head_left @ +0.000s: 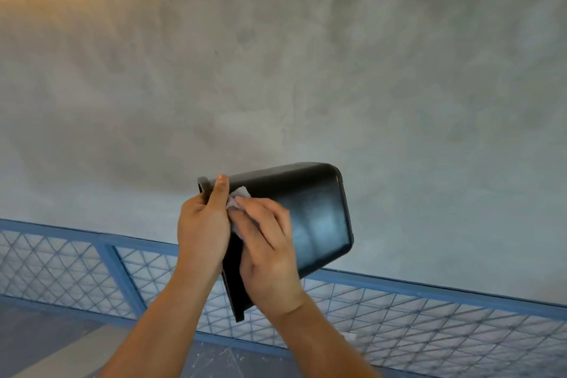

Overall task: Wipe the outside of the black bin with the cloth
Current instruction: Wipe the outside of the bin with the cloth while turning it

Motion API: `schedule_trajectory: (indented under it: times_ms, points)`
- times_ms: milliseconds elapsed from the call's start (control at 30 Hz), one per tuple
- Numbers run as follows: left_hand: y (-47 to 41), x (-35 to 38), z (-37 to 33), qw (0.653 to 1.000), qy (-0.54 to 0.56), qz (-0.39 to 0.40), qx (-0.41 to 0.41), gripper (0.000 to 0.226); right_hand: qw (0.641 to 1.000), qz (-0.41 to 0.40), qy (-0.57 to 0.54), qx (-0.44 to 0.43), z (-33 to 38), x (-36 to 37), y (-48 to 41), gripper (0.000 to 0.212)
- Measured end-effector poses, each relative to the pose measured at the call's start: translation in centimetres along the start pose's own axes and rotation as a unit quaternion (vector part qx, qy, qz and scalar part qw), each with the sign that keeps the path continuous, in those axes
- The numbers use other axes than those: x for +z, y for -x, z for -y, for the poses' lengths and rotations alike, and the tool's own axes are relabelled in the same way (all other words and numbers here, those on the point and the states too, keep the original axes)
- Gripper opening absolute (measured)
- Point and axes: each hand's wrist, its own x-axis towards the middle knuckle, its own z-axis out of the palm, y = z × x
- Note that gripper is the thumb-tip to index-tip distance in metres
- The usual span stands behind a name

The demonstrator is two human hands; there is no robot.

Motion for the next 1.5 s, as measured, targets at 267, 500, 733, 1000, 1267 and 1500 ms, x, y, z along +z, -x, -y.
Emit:
schedule_trajectory:
  times_ms: [267,500,733,1000,1267,1500]
  points:
    - [-1.7,-2.7,-1.0,0.999,0.031,-0.022,-0.034,0.030,0.983,-0.101,0.104,0.113,-8.8,-4.7,-3.0,0.030]
    - [-2.7,-4.0,-1.9,0.997,0.061,-0.047,-0.025,0.026,0.989,-0.022,0.119,0.082,-8.9,-5.9,3.3,0.031]
    - [-2.7,-3.9,-1.8,0.998,0.045,-0.023,-0.023,0.024,0.969,-0.047,0.050,0.236,-8.5,-7.3,5.3,0.044]
    - [-1.8,-2.4,-0.6,0.999,-0.013,0.044,-0.009,0.027,0.955,-0.059,0.039,0.288,-8.0,-9.0,0.0,0.030]
    - [-1.6,-0.5,-0.7,0.999,0.009,0.023,-0.022,0.030,0.992,0.059,0.110,0.030,-5.8,-6.3,3.2,0.027]
    - [-1.9,-1.2,0.0,0.999,-0.035,0.037,-0.012,0.029,0.987,-0.016,0.102,0.120,-8.5,-8.2,-0.3,0.025]
